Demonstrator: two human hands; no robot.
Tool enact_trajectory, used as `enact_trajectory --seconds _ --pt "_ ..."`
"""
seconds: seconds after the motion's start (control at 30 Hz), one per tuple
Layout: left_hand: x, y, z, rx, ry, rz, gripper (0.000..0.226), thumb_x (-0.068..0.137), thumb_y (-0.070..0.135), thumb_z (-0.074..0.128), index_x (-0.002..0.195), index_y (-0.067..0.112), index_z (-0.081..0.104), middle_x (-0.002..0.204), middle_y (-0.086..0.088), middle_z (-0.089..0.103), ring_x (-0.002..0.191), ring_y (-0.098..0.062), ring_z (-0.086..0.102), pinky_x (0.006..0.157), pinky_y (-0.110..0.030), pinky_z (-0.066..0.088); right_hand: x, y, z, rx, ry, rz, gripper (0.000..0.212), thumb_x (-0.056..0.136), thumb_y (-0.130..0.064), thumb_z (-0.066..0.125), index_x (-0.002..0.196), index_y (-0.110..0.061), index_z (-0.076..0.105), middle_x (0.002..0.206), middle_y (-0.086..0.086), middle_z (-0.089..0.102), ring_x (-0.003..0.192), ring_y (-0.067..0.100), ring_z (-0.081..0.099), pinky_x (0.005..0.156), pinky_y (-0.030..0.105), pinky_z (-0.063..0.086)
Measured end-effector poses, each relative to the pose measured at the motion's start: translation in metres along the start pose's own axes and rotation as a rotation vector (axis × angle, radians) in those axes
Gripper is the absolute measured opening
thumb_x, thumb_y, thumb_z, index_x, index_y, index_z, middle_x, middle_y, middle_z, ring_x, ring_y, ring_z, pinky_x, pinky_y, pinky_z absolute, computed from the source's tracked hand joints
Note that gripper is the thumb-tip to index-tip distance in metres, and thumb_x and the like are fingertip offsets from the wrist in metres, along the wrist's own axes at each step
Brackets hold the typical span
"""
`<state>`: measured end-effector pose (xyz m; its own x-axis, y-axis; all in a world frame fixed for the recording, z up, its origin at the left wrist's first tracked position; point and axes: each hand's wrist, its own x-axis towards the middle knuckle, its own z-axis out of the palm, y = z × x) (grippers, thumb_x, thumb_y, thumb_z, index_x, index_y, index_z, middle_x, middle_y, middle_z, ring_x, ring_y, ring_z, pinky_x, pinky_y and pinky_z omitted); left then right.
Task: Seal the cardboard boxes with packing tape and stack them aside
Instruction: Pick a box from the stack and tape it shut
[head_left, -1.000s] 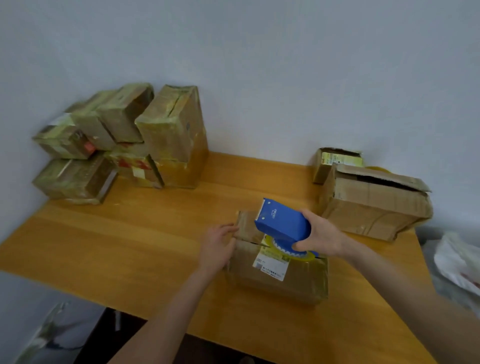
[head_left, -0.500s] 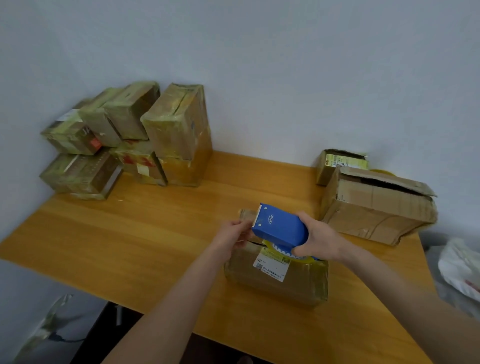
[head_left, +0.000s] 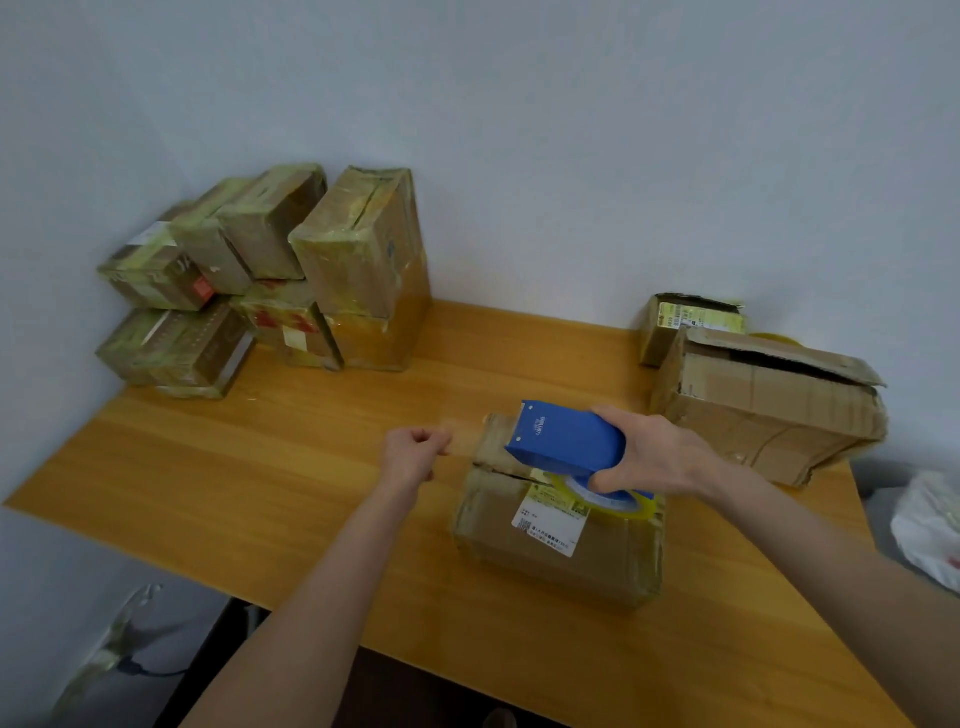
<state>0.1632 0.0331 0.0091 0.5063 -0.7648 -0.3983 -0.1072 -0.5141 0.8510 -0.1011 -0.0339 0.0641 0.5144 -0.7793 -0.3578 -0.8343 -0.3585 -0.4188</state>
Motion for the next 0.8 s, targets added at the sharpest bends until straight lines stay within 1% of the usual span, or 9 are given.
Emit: enact_trajectory --seconds 0.1,0.33,0.43,0.5,0.57,0.63,0.67,0.73,0.8 --pt "0.005 -0.017 -0.008 0.060 0.025 -0.010 0.031 0.093 0.024 0.062 0.069 0.006 0.060 0.060 -0.002 0.050 0.054 -0.018 0.040 0.052 -0.030 0.038 -0.008 0.011 -0.004 -0.057 -0.048 0.045 0.078 0.073 -0.049 0.071 0.139 -0.037 0.032 0.108 -0.005 0.057 0.092 0.019 0.060 0.076 0.040 0.056" --pt "0.018 -0.036 0.007 0.242 0.093 0.030 0.035 0.094 0.028 0.061 0.062 0.013 0.060 0.060 -0.004 0.058 0.050 -0.018 0.046 0.056 -0.032 0.043 -0.011 0.006 0.011 -0.115 -0.019 0.043 0.074 0.075 -0.048 0.070 0.136 -0.035 0.030 0.101 -0.005 0.056 0.084 0.017 0.058 0.065 0.033 0.054" --pt "0.023 -0.043 0.013 0.388 0.081 0.050 0.032 0.094 0.028 0.059 0.066 0.015 0.062 0.072 -0.006 0.067 0.056 -0.018 0.052 0.061 -0.034 0.048 -0.009 0.004 0.015 -0.113 -0.009 0.045 0.071 0.076 -0.048 0.069 0.135 -0.034 0.032 0.100 -0.004 0.058 0.084 0.017 0.059 0.064 0.032 0.053" --pt "0.025 -0.050 0.019 0.437 0.030 0.059 0.029 0.095 0.032 0.057 0.075 0.013 0.066 0.084 -0.007 0.071 0.062 -0.017 0.056 0.064 -0.034 0.051 -0.008 0.003 0.018 -0.109 -0.003 0.042 0.069 0.076 -0.047 0.069 0.134 -0.033 0.033 0.099 -0.005 0.057 0.083 0.016 0.058 0.060 0.027 0.048" --pt "0.024 -0.054 0.025 0.484 -0.037 0.083 0.031 0.097 0.038 0.053 0.099 0.013 0.070 0.083 -0.002 0.070 0.064 -0.015 0.059 0.064 -0.034 0.052 -0.009 0.003 0.019 -0.105 -0.002 0.045 0.068 0.077 -0.047 0.069 0.133 -0.033 0.033 0.097 -0.005 0.056 0.081 0.015 0.057 0.056 0.023 0.042" --pt "0.022 -0.053 0.027 0.643 -0.083 0.124 0.042 0.098 0.042 0.048 0.135 0.021 0.052 0.092 -0.005 0.067 0.070 -0.016 0.060 0.061 -0.032 0.050 -0.009 0.003 0.020 -0.098 -0.011 0.052 0.069 0.077 -0.046 0.069 0.134 -0.033 0.032 0.097 -0.005 0.056 0.081 0.015 0.057 0.055 0.023 0.041" --pt "0.023 -0.052 0.026 0.735 -0.078 0.121 0.052 0.098 0.043 0.046 0.145 0.024 0.038 0.109 -0.010 0.063 0.080 -0.020 0.062 0.065 -0.032 0.049 -0.008 0.004 0.020 -0.093 -0.013 0.056 0.069 0.077 -0.046 0.069 0.134 -0.033 0.032 0.098 -0.004 0.057 0.082 0.015 0.057 0.056 0.023 0.042" --pt "0.019 -0.048 0.019 0.824 -0.003 0.134 0.056 0.098 0.041 0.047 0.149 0.026 0.029 0.141 -0.014 0.042 0.103 -0.023 0.059 0.077 -0.031 0.047 -0.008 0.003 0.021 -0.088 -0.005 0.053 0.071 0.077 -0.048 0.070 0.135 -0.032 0.033 0.100 -0.004 0.057 0.084 0.015 0.058 0.060 0.025 0.046" --pt "0.006 -0.045 0.016 0.813 0.088 0.409 0.049 0.099 0.030 0.049 0.146 0.019 0.038 0.146 -0.008 0.039 0.114 -0.017 0.054 0.084 -0.021 0.043 -0.007 0.003 0.019 -0.075 0.016 0.043 0.074 0.076 -0.053 0.071 0.136 -0.032 0.033 0.104 -0.005 0.056 0.088 0.016 0.057 0.068 0.028 0.050"
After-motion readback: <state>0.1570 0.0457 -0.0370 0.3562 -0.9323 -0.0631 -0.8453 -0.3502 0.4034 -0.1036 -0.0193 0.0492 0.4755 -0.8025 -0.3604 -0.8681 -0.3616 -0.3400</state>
